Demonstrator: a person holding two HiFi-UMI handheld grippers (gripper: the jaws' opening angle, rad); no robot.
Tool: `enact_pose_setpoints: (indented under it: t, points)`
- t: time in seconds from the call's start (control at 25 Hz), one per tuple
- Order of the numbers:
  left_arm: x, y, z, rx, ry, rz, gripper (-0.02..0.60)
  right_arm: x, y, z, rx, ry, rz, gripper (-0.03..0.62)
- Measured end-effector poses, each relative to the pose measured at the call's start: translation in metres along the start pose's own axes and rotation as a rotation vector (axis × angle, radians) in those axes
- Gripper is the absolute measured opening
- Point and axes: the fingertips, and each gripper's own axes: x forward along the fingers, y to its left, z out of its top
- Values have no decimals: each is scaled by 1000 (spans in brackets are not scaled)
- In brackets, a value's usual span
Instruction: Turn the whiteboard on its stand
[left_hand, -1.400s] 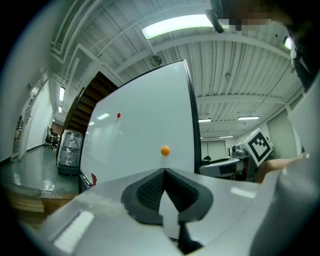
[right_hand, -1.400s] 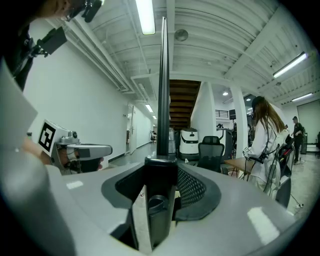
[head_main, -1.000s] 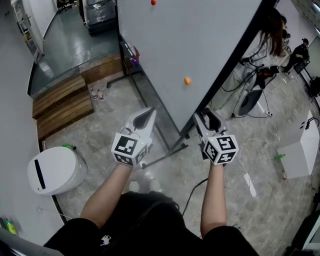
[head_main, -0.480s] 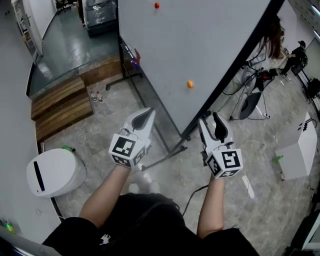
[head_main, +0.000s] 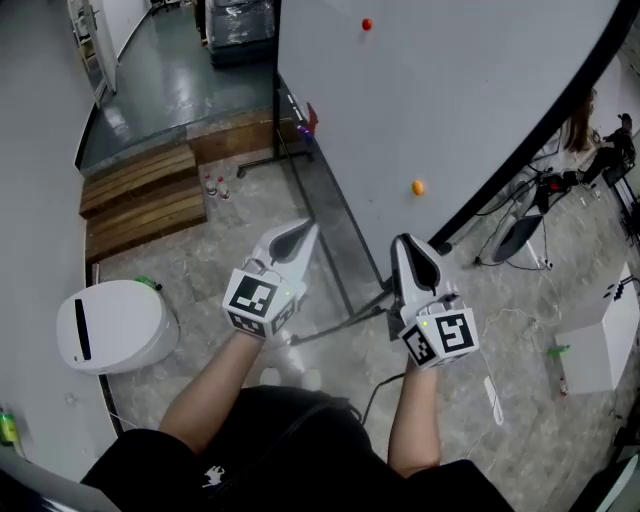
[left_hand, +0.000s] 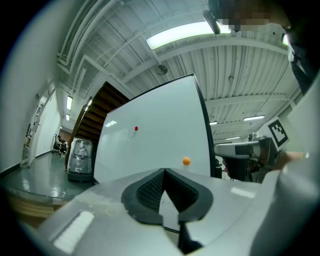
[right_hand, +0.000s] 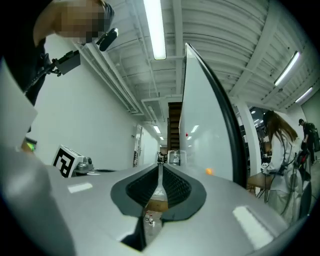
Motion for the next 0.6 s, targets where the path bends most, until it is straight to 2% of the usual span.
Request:
enact_pose_setpoints:
  t: [0.28, 0.6]
  points:
    - [-24, 23, 2, 7, 3, 61, 2, 36, 43, -27, 51, 41, 110, 12]
    - [-48, 38, -1, 10, 16, 105, 2, 56, 76, -56, 78, 98, 176, 9]
